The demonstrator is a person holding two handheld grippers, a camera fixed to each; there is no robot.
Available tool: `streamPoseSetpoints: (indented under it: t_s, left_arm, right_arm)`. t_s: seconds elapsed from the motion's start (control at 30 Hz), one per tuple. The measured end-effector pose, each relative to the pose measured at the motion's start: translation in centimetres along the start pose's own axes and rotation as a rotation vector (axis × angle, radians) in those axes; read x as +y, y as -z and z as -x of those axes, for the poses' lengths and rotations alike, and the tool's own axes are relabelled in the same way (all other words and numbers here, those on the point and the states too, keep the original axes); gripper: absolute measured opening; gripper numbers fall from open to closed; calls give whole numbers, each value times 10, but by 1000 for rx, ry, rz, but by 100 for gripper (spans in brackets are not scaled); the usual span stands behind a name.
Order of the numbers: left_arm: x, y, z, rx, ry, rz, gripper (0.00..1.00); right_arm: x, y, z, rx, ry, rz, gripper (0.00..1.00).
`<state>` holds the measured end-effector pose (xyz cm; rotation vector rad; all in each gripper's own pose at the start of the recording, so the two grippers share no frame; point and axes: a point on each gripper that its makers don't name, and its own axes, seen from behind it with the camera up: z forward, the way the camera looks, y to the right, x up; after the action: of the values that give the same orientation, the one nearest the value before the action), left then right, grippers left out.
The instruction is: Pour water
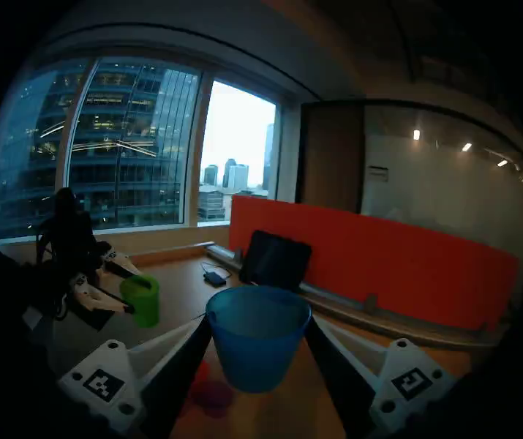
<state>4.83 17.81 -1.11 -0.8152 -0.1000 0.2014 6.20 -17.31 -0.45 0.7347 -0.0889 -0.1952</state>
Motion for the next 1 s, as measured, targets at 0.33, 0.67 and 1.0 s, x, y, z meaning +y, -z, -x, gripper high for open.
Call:
streamPoseSetpoints:
  t_s: [0.33,0.67,1.0]
  left_arm:
    - [5,-5,26,-72,0,29,86]
    - [6,-14,60,-170,-15,49,86]
    - [6,-16,95,-261,-22,63,86]
  right_arm:
    - [-5,0,52,-90,-5,-33,91]
    - [-4,-1,98,-184,-4,-54,91]
    - [-9,-2,150,-283,-4,-86,91]
